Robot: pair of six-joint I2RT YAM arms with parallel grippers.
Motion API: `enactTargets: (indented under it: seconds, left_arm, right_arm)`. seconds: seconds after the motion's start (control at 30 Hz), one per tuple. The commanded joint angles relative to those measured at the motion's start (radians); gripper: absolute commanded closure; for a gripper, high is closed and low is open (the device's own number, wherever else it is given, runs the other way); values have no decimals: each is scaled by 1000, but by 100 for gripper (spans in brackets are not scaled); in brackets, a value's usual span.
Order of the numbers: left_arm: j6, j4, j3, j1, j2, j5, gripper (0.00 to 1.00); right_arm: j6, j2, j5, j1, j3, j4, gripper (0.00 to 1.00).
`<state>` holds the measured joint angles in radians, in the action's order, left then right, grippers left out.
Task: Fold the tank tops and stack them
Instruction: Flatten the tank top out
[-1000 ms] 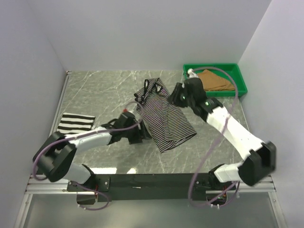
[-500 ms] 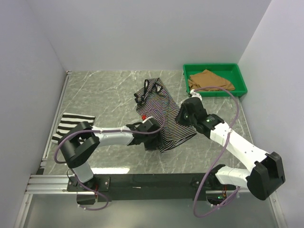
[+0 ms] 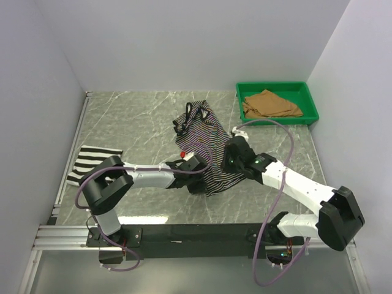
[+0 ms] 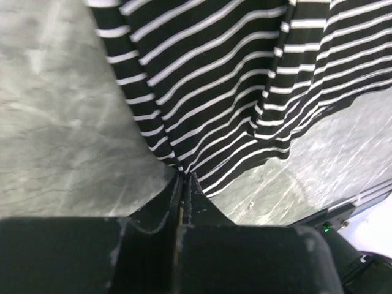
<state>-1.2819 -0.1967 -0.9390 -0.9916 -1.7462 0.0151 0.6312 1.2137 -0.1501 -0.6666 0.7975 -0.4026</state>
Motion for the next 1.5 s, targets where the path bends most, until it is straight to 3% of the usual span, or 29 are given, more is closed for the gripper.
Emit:
enactTargets:
  seconds: [0.0,0.2,0.37,0.63,0.97,1.1,1.47]
  left_arm:
    - [-23,-57,96,28,28,48,99]
    - [-40,-32,175,44,86,49,99]
    - [-50,-10,210,57,109,43,99]
    - [-53,9,252,84,143,31,99]
    - [-56,59,295,113,151,-7,100]
    - [-63,88,328,133,155,-33,99]
    - [-60,164,398,177,125,-93,99]
  right_arm:
    - [-19,45,-31,-43,26,31,76]
    - [-18,179,-120,-180,117,-13,74]
    - [1,274,-187,-267,195,-47,65]
    - [35,417,-328,-335,282,-139,57]
    - [48,510,-356,-355,302,-134,56]
    - [67,517,-365,-358,299,-131,57]
    - [73,325,-338,-360,170,8,57]
